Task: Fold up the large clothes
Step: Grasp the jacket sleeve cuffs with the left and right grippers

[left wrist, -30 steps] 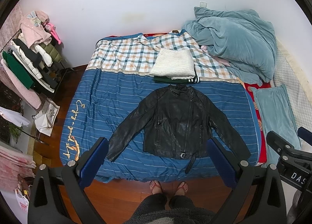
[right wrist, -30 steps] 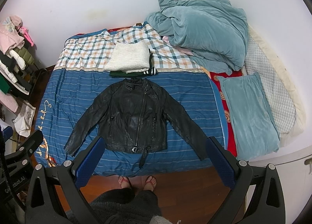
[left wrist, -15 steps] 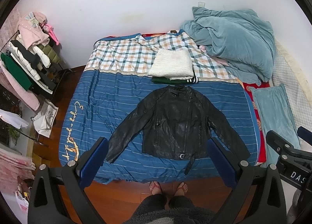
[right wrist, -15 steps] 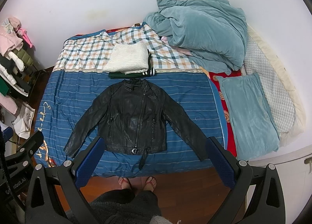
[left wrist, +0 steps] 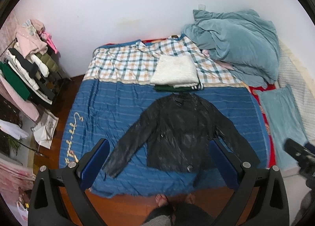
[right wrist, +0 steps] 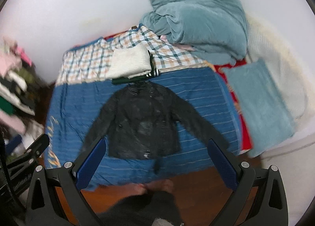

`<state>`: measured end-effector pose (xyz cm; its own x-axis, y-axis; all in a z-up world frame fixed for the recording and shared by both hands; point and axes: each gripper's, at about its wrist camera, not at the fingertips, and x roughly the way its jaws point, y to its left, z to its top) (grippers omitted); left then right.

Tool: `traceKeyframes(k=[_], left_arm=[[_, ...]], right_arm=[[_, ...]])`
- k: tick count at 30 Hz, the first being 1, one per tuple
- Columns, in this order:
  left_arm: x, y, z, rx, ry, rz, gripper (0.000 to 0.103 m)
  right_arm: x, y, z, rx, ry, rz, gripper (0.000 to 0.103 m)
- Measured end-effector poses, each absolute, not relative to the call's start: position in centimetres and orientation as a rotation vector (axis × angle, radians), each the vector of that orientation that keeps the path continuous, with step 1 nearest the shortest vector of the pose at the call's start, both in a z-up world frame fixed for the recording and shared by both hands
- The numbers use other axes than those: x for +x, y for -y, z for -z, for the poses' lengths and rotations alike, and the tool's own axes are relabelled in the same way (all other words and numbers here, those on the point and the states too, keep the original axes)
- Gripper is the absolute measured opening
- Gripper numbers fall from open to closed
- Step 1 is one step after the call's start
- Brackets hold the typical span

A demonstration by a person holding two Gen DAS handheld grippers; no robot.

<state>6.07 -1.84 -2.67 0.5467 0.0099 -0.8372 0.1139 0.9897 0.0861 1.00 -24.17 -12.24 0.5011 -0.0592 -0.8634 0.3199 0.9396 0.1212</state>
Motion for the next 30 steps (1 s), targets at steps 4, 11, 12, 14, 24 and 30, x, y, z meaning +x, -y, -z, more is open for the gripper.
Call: traceKeyframes(k=[4,11,12,14,24,30], left_arm=[[8.9,2.7,7.7,0.170,-0.972,0.018,0.103],[13.8,6.2,19.8,0.242,-1.083,-0.067,0.103],[14.4,6.8,21.5,0.256,-1.100,-0.082,0.103],[15.7,8.1,25.3,0.289,-1.134,-0.115,0.103],[20.6,12.4,40.8,0.386,-1.315,-0.201,0.103],[23.1,15.4,45.4,0.389,-1.344,-0.192,0.103]], right_arm=[[1.0,29.7,19.2,0.456,-1.041,0.377,0.102],[0.9,40.9,38.4,0.777,-1.149,0.536,0.070],[1.0,42.1,40.8,0.824,-1.150,0.538,0.072],[1.1,45.1,47.1,0.959,-1.162,0.552,0.080],[-1.5,55.6,71.6,1.508,-0.983,0.724,0.080],[-2.1,58.2,75.1,1.647,-0.731,0.780,0.080]])
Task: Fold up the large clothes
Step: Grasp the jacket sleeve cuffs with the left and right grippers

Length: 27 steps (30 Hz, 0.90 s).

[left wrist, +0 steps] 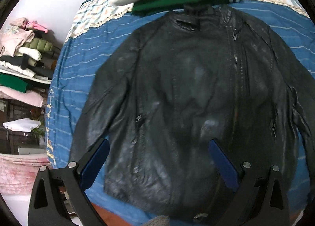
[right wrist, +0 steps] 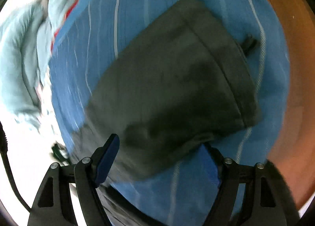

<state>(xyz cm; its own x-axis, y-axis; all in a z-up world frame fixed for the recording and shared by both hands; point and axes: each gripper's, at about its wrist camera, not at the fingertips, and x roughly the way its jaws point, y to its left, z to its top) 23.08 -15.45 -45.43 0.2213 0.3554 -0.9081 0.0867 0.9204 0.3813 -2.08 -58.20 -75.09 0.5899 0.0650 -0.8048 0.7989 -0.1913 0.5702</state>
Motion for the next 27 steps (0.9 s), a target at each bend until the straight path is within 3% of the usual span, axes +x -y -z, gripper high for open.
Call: traceKeyframes(k=[2,13,23,24,26,27], left_arm=[[23.7,16.3,46.4,0.383,-1.350,-0.171,0.103],[23.5,18.3,52.0,0.396,-1.392,-0.057,0.103],[24.8,18.7,53.3,0.381,-1.361,-0.025,0.103],[24.8,18.8,53.1,0.389,-1.352,-0.019,0.103],[24.8,18.9,52.8,0.396,-1.339,-0.007,0.103],[24.6,18.8,52.5,0.396,-1.335,-0.007,0.103]], right_arm=[[-1.7,58.7,73.6,1.612,-0.657,0.781,0.070],[-3.0,57.5,74.9,1.624,-0.566,0.680,0.071],[-3.6,59.7,75.0,1.669,-0.317,0.759,0.074],[-3.6,59.7,74.7,1.672,-0.301,0.763,0.070],[-3.2,60.0,73.7,1.662,-0.278,0.740,0.015],[-2.9,60.2,73.0,1.646,-0.282,0.743,0.015]])
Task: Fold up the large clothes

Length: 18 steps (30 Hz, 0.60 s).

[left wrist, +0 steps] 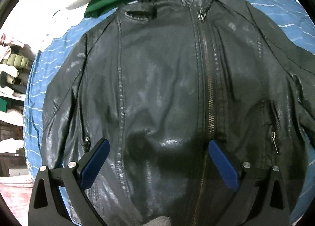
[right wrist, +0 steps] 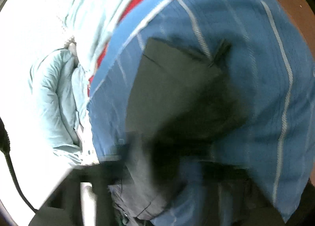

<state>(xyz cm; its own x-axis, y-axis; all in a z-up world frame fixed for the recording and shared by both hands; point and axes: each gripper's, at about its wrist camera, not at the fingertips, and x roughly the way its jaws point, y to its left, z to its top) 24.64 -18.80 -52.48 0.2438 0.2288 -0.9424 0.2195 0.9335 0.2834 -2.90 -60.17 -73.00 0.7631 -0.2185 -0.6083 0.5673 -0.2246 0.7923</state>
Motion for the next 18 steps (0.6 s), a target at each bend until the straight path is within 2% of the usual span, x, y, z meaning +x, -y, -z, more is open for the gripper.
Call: traceKeyframes(k=[4,10,14,18], left_arm=[[24.5,17.0,50.7,0.350,-1.315,-0.027,0.103],[24.6,10.9,48.7,0.223,-1.323,-0.140,0.103],[24.3,4.8,47.7,0.123,-1.342,-0.256,0.103],[23.0,-1.7,47.3,0.032,-1.356,-0.383,0.103]], right_arm=[[-1.0,60.9,67.5,1.492,-0.335,0.783,0.010],[4.6,58.2,55.1,1.215,-0.373,0.681,0.009],[12.1,53.2,47.8,1.021,-0.435,0.555,0.009],[20.7,45.7,44.8,0.851,-0.527,0.401,0.009]])
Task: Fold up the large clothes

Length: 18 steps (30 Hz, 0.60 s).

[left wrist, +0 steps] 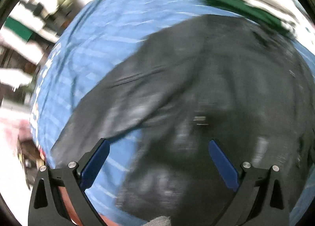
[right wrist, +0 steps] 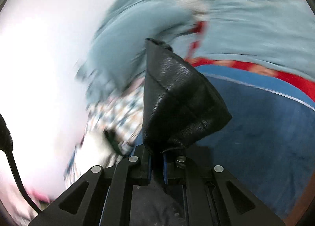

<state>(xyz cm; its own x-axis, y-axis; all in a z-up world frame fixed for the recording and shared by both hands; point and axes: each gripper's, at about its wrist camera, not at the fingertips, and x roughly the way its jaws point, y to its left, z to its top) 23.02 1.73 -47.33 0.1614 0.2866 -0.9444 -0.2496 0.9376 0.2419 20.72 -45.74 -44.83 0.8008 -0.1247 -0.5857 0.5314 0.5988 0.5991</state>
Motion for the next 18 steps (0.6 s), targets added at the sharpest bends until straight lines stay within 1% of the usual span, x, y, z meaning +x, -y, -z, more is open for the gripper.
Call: traceKeyframes(k=[3,7,11,13,14,16,18], left_arm=[[21.4,-7.6,47.6,-0.052,-1.369,-0.505,0.103],[18.4,-14.3,48.3,-0.163,-1.385,-0.650,0.103],[14.6,-19.8,49.4,-0.299,-1.408,-0.759,0.103],[12.7,-21.8,50.1,-0.395,-1.425,-0.785,0.103],[12.0,-22.4,50.3,-0.438,-1.429,-0.788,0.103],[10.3,-23.6,50.8,-0.568,-1.430,-0.781,0.102],[9.1,-24.4,51.5,-0.710,-1.420,-0.751,0.102]], right_arm=[[27.8,38.0,45.5,0.735,-0.631,0.260,0.009],[34.9,25.7,49.5,0.485,-0.776,0.094,0.008],[39.2,13.1,57.4,0.226,-0.981,-0.027,0.008],[40.5,8.5,61.7,0.142,-1.137,-0.083,0.009],[40.0,7.6,64.0,0.122,-1.208,-0.107,0.013],[40.1,5.9,66.1,0.092,-1.336,-0.144,0.015],[39.2,5.6,66.1,0.141,-1.383,-0.216,0.036]])
